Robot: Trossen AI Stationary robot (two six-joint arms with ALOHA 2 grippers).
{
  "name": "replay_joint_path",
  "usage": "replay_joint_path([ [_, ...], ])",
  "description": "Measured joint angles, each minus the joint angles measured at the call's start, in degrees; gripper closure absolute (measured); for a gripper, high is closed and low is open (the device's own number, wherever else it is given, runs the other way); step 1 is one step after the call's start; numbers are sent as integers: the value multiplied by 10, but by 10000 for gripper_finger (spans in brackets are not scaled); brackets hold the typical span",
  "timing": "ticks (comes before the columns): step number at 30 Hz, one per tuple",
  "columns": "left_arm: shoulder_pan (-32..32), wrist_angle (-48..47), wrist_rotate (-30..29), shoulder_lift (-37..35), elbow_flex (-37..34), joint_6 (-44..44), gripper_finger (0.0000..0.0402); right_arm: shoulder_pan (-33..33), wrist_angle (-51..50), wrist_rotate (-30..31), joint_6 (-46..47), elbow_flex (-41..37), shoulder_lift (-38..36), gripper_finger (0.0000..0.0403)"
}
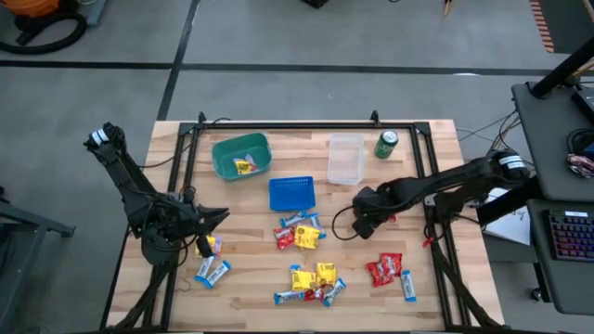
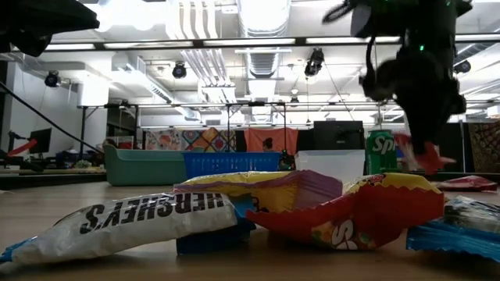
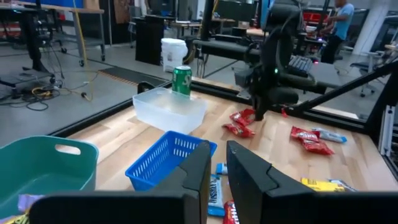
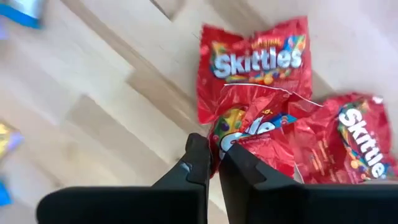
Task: Sort candy
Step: Put the middle right skittles candy into the blue basket
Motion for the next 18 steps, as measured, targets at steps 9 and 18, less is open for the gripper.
replay_joint_path([
  [9, 0, 16, -39, 19, 0, -5, 365, 4, 85, 72, -60, 0, -90, 386],
  [18, 0, 65, -59, 22, 0, -5, 365, 4, 439, 52, -287, -7, -64, 386],
])
